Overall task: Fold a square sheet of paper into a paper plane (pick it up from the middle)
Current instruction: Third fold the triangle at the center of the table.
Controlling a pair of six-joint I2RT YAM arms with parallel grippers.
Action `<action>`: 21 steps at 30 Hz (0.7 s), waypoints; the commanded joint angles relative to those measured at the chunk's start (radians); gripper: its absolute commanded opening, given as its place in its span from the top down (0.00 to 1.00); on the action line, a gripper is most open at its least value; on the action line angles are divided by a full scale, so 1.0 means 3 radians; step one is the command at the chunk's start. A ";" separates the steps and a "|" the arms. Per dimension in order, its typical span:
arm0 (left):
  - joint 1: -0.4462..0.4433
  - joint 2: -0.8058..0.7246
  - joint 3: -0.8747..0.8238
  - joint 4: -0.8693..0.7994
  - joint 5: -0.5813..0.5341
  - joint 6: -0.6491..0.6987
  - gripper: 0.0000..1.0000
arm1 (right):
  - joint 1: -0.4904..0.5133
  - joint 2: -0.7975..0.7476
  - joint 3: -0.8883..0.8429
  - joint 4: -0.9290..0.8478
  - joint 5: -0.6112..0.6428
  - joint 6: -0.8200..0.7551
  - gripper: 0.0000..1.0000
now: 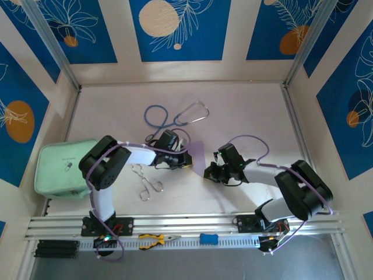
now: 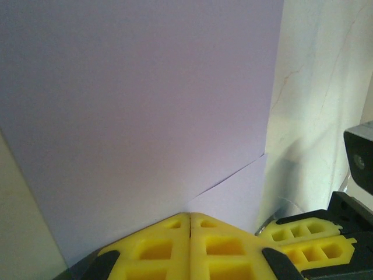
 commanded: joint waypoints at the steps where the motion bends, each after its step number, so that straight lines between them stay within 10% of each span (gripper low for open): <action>1: 0.0006 -0.0004 -0.0149 -0.0088 -0.0094 -0.0058 1.00 | 0.0013 -0.0251 -0.0027 -0.0271 0.0057 -0.0004 0.89; 12: 0.0001 -0.0254 -0.0243 0.0035 -0.0146 -0.0144 0.95 | 0.0452 -0.0467 0.0505 -0.1116 0.1081 -0.0155 0.51; 21: 0.0124 -0.0691 -0.0367 -0.0054 -0.0236 0.0047 0.61 | 0.0334 -0.0166 0.0656 -0.0789 0.0792 -0.0305 0.48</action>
